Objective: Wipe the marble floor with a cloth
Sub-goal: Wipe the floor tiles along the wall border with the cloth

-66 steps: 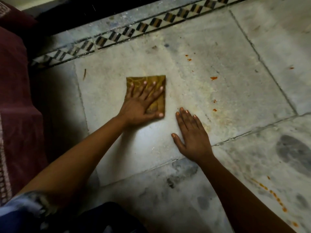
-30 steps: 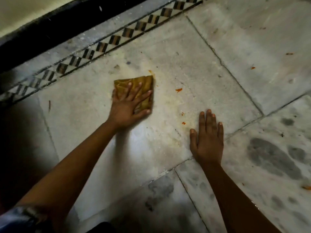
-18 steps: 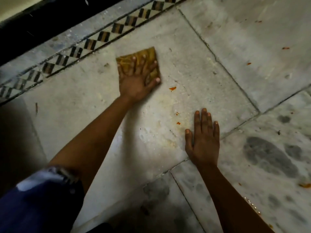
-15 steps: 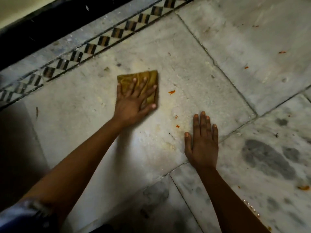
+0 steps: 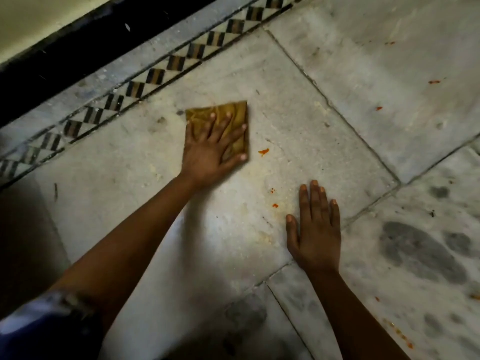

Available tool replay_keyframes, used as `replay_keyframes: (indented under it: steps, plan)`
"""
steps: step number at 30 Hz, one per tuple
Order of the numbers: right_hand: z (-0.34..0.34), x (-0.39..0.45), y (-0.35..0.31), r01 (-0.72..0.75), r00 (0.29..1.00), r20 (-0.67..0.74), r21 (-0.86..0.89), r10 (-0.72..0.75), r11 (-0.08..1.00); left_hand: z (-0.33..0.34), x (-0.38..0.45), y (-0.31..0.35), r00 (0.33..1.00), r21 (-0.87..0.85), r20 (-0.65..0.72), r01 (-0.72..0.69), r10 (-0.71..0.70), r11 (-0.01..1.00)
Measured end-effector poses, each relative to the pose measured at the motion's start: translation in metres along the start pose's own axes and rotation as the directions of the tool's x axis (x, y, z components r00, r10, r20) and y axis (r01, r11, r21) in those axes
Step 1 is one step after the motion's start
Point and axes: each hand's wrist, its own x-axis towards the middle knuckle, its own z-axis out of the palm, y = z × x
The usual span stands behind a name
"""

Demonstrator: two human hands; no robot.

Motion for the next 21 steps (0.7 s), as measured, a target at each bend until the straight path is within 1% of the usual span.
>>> replay_keyframes:
  steps: [1,2,3,4,6,7,9,10,12,13,15,17,18,19,20,21]
  plan:
    - [0.0,0.0,0.0,-0.004,1.0,0.0,0.003,0.004,1.0,0.002,-0.018,-0.009,0.999,-0.002,0.001,-0.04,0.04,0.999]
    - [0.0,-0.001,0.001,-0.007,1.0,0.0,0.004,0.007,1.0,0.002,-0.031,-0.021,1.0,-0.002,-0.002,-0.027,0.027,1.0]
    - [0.0,-0.001,0.001,-0.009,1.0,0.001,0.004,0.009,1.0,-0.001,-0.035,-0.035,0.999,-0.006,-0.004,0.036,-0.036,0.999]
    - [0.0,-0.001,0.0,-0.011,1.0,0.001,0.006,0.011,1.0,-0.003,-0.03,-0.047,0.991,-0.016,-0.009,0.13,-0.13,0.991]
    - [0.001,-0.002,0.001,-0.007,1.0,0.006,0.002,0.007,1.0,-0.009,0.0,-0.055,0.946,-0.071,-0.014,0.321,-0.323,0.944]
    - [0.001,-0.002,0.001,-0.005,1.0,0.007,0.0,0.005,1.0,-0.012,0.022,-0.052,0.924,-0.095,-0.021,0.379,-0.382,0.921]
    - [0.001,0.0,0.002,0.001,1.0,0.006,-0.005,-0.001,1.0,-0.018,0.064,-0.034,0.902,-0.122,-0.023,0.425,-0.43,0.897]
    - [0.002,0.0,0.002,0.001,1.0,0.005,-0.005,-0.001,1.0,-0.018,0.078,-0.022,0.904,-0.123,-0.019,0.422,-0.427,0.898]
    - [0.001,0.002,0.003,0.002,1.0,-0.011,-0.005,-0.002,1.0,-0.014,0.087,0.008,0.936,-0.112,-0.032,0.344,-0.35,0.932]
    - [0.001,0.001,0.003,0.003,1.0,-0.013,-0.003,-0.003,1.0,-0.009,0.079,0.022,0.958,-0.095,-0.04,0.28,-0.284,0.955]
    - [0.001,-0.002,0.003,0.007,1.0,-0.017,-0.002,-0.007,1.0,0.001,0.044,0.043,0.993,-0.045,-0.043,0.106,-0.108,0.993]
    - [0.002,-0.003,0.003,0.013,1.0,-0.022,-0.005,-0.013,1.0,0.008,0.001,0.041,0.998,-0.016,-0.03,-0.057,0.056,0.998]
    - [0.003,-0.002,0.003,0.015,1.0,-0.023,-0.004,-0.015,1.0,0.01,-0.015,0.032,0.995,-0.016,-0.026,-0.098,0.098,0.995]
    - [0.004,-0.003,0.003,0.013,1.0,-0.028,-0.001,-0.014,1.0,0.01,-0.025,0.022,0.994,-0.014,-0.025,-0.106,0.106,0.994]
    - [0.004,-0.004,0.003,0.013,0.999,-0.033,0.004,-0.013,1.0,0.009,-0.026,0.011,0.997,-0.009,-0.021,-0.073,0.073,0.997]
    - [0.004,-0.004,0.004,0.019,0.999,-0.033,0.009,-0.019,1.0,0.007,-0.021,0.003,1.0,-0.019,-0.01,-0.006,0.006,1.0]
